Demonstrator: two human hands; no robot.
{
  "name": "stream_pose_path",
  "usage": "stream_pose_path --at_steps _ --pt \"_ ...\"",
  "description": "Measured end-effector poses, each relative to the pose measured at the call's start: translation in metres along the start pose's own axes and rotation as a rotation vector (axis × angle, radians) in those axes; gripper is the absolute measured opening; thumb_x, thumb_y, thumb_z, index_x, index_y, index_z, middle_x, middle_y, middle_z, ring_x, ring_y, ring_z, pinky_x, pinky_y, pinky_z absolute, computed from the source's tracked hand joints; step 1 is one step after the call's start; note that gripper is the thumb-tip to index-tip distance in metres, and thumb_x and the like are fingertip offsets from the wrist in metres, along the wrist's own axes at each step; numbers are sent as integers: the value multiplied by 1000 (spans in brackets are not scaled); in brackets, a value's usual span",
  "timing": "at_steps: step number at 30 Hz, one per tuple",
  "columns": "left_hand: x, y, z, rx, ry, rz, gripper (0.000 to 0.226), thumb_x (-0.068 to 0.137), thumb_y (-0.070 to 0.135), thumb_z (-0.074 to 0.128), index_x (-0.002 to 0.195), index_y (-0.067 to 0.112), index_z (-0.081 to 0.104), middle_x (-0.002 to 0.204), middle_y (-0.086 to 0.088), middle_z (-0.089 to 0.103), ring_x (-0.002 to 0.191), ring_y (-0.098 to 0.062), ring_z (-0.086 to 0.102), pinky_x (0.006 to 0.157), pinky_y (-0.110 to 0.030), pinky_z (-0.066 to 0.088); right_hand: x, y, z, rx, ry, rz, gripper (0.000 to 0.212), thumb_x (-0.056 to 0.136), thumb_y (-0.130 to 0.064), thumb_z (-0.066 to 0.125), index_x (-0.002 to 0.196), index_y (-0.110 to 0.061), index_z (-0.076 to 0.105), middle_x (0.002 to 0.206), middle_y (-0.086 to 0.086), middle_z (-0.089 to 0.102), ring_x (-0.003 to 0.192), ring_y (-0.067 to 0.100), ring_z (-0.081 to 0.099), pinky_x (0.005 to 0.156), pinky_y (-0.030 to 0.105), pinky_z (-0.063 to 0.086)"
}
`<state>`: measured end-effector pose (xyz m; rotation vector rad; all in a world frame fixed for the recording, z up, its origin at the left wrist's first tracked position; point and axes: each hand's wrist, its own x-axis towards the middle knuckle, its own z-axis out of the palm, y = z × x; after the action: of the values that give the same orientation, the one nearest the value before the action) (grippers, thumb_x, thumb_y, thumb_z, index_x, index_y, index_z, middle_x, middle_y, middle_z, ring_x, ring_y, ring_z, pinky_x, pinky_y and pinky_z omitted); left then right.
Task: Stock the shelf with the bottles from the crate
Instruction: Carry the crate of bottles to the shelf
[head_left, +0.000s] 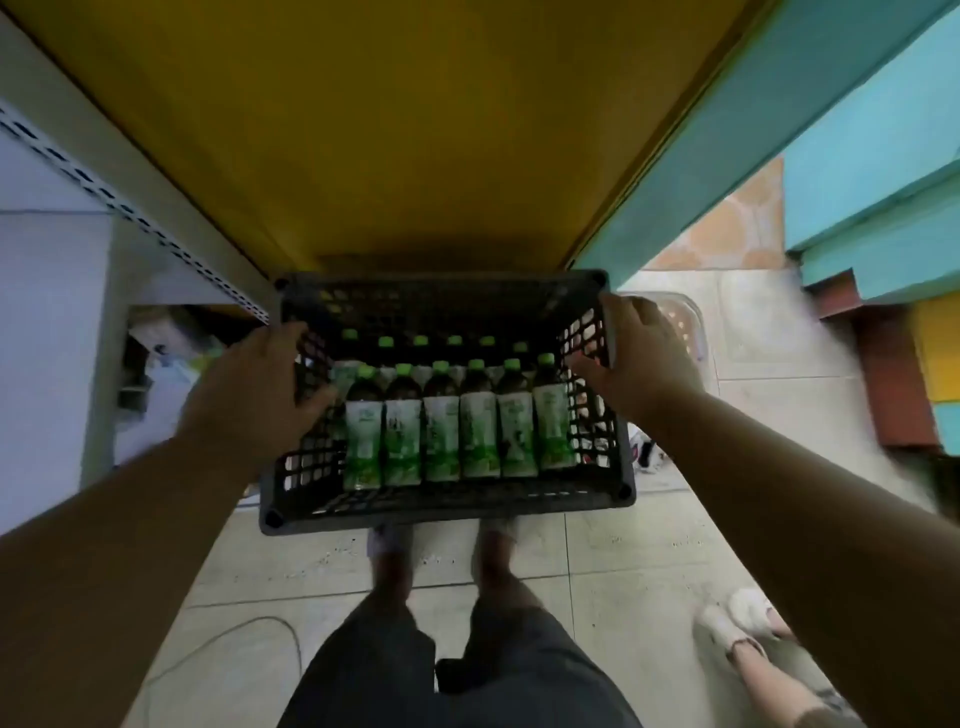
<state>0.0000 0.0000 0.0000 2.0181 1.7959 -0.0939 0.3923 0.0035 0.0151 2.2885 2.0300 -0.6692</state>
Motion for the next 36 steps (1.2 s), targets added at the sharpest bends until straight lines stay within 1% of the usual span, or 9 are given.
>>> stream_pose_path --at_steps 7,9,13,16,19,24,28,32,36 --pt "20 -69 91 143 73 -36 90 76 47 77 143 1 41 138 -38 41 121 -58 43 94 -68 44 29 65 98 223 23 201 87 79 -48 76 149 -39 24 145 15 41 132 38 43 105 51 41" --pt "25 -85 110 28 46 -125 102 71 51 77 152 8 31 146 -35 36 130 -57 37 99 -68 40 34 76 115 297 -5 191 91 79 -48 75 149 -45 18 143 11 50 125 28 50 97 44 45" --pt "33 -101 142 -452 -27 -80 117 65 54 83 156 15 22 142 -10 53 130 -31 52 105 -53 44 36 83 136 367 44 153 96 74 -56 73 149 -52 13 137 -5 60 106 7 55 87 30 40" --pt "38 -113 150 -522 -16 -127 127 58 74 79 158 23 21 143 -4 56 127 -28 56 102 -55 48 34 85 137 448 54 186 101 68 -67 69 147 -60 7 126 -22 57 93 -1 62 85 23 40" --pt "44 -117 155 -513 75 -218 130 51 87 72 158 43 12 135 -8 59 115 -37 60 89 -60 53 36 91 135 496 21 193 105 64 -67 73 141 -71 2 122 -30 57 96 9 69 83 36 56" --pt "52 -119 158 -623 93 -230 125 57 57 88 152 59 7 110 43 60 85 -24 71 68 -57 59 38 97 133 704 -54 176 107 60 -49 84 138 -74 15 111 -49 54 92 17 72 75 49 61" --pt "48 -110 155 -617 139 -237 119 60 50 88 150 62 11 106 24 67 89 -27 69 81 -60 57 38 92 134 794 -28 157 111 59 -40 89 146 -61 24 131 -37 54 115 13 65 91 47 56" --pt "30 -93 141 -622 138 -237 120 63 45 89 149 64 8 98 44 59 87 -16 66 85 -55 56 23 85 126 813 -7 157 111 58 -39 90 146 -59 25 138 -28 53 115 12 65 93 45 56" --pt "-2 -79 106 -618 141 -282 118 58 50 86 149 64 12 95 16 69 83 -14 67 80 -54 58 -1 73 90 800 -21 151 108 61 -37 90 144 -63 25 131 -35 56 109 14 68 93 45 56"
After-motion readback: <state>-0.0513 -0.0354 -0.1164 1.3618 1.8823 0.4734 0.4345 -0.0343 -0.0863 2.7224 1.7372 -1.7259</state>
